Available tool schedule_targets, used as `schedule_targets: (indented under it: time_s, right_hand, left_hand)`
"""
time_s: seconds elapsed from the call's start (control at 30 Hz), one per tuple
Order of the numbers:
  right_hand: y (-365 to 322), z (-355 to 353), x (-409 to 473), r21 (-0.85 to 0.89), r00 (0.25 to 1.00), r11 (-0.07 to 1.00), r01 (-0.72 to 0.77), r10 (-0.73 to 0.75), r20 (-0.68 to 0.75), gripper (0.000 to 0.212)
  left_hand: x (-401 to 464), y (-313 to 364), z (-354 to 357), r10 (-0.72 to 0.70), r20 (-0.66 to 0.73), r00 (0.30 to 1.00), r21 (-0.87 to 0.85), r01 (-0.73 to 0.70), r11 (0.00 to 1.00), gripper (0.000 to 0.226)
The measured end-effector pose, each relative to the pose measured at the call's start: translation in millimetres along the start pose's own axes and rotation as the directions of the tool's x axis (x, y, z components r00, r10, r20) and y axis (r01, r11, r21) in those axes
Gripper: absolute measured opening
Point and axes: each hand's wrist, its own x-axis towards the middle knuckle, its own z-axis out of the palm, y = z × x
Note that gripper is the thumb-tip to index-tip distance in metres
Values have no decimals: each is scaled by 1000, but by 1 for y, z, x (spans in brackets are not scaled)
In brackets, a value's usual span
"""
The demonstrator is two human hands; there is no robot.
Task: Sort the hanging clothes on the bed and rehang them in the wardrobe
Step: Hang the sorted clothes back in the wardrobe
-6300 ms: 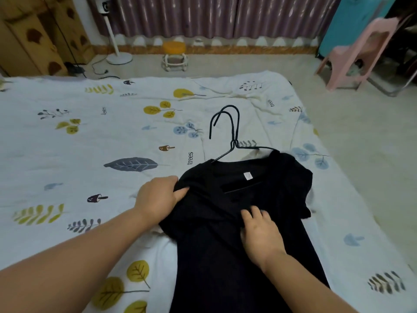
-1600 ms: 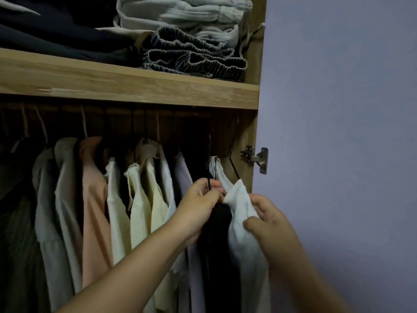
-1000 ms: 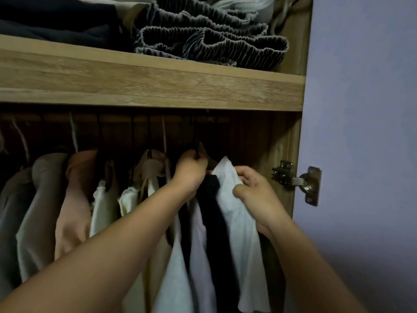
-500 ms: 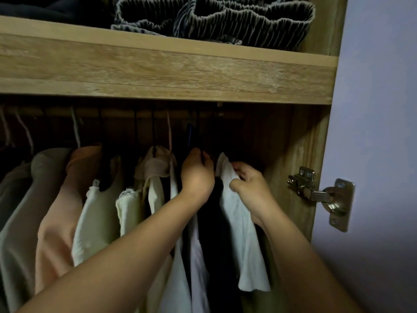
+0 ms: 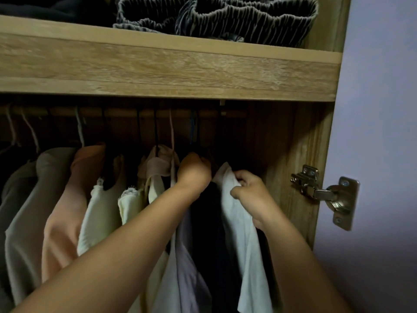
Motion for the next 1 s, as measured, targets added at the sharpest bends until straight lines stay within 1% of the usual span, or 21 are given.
schedule_targets:
  time_s: [0.07,0.13,0.17,0.33,0.37,0.47,0.5,0.57,0.7,0.77,0.83,0.87,0.93,1.0]
  right_hand:
    - [1,-2,-5,-30,1000,1000,7,-7,-13,30]
    - [1,-4,-10,-71,999,997,14,-17,-48,30]
    - [2,-4,-13,-96,998,995,14,-20,-60,29]
    - [4,-1,-37,-205,996,979,-2,-16,-88,18]
    - [3,0,-43,-222,996,975,-5,-15,-89,18]
    - [2,6,-65,-308,994,951,-24,-9,-106,22]
    - [1,7,-73,-347,994,937,-36,-3,-109,22]
    - [2,8,-88,-428,995,902,-56,13,-103,21]
    - [3,11,-116,-595,994,797,-105,81,-67,21]
    - [4,12,-130,-660,994,744,-104,107,-35,12]
    - [2,13,-144,-703,993,706,-86,119,-2,4]
    - [0,14,-152,-717,992,693,-71,126,23,8]
    - [-3,14,-166,-749,988,662,-21,129,86,25]
    - [-6,14,-182,-779,985,626,35,110,132,33]
  left_hand:
    - [-1,-5,-4,9,36,999,-72,-7,997,19]
    - [-1,-13,-8,21,72,997,-132,-11,991,26]
    - [-3,-16,-11,31,98,995,-155,-15,988,26]
    - [-24,-22,-30,78,197,977,-341,-7,940,10]
    - [-30,-22,-33,96,215,972,-362,-12,932,12]
    - [-48,-26,-47,118,262,958,-386,-8,922,44]
    - [-54,-28,-51,123,271,955,-392,-8,920,48]
    - [-67,-31,-59,147,291,945,-409,-16,912,47]
    - [-97,-38,-75,254,307,917,-390,-122,913,31]
    - [-113,-45,-84,279,342,897,-376,-141,916,25]
    - [-128,-52,-93,290,365,885,-304,-181,935,24]
    - [-136,-57,-97,292,369,882,-256,-205,945,23]
    - [-152,-63,-106,304,366,880,-146,-269,952,22]
    - [-169,-71,-115,294,356,887,-13,-310,951,17]
